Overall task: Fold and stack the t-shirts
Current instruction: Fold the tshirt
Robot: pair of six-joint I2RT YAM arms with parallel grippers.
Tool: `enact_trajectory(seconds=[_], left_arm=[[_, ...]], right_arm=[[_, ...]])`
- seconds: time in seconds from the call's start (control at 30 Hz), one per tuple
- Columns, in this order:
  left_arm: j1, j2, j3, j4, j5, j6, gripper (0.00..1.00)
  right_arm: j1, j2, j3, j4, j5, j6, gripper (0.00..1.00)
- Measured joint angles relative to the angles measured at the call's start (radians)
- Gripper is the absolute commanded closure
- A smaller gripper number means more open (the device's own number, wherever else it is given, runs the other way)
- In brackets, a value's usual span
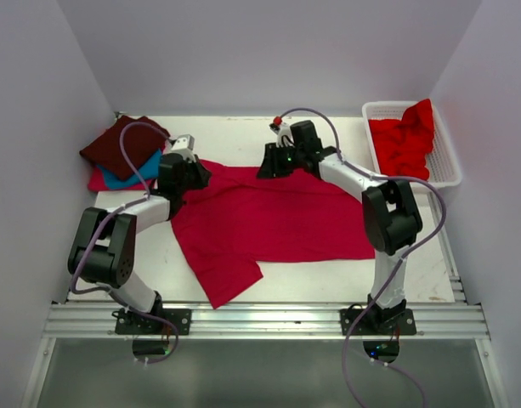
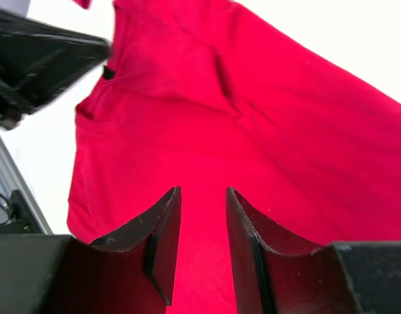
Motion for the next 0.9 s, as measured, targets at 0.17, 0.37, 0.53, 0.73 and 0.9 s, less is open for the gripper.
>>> enact_trajectory(seconds=[0.17,0.37,0.53,0.73,0.9], left_arm=[[0.000,0.094,0.072,0.008,0.084,-0.027,0.62],[0.000,0.216,0.191,0.003,0.142,-0.061,0.48],[-0.005,0.276,0.240,-0.020,0.164,-0.076,0.51],[-0.026,0.319,0.274,-0.089,0.164,-0.075,0.58],[-0.034,0.334,0.280,-0.149,0.156,-0.067,0.68]], right_arm=[[-0.001,-0.031,-0.036,-0.004,-0.017,-0.013,0.61],[-0.008,-0.193,-0.221,-0.028,0.008,-0.032,0.59],[-0.007,-0.334,-0.305,-0.035,0.042,-0.045,0.59],[-0.008,-0.396,-0.345,-0.029,0.080,-0.048,0.60],[-0.008,-0.397,-0.375,-0.029,0.098,-0.048,0.61]])
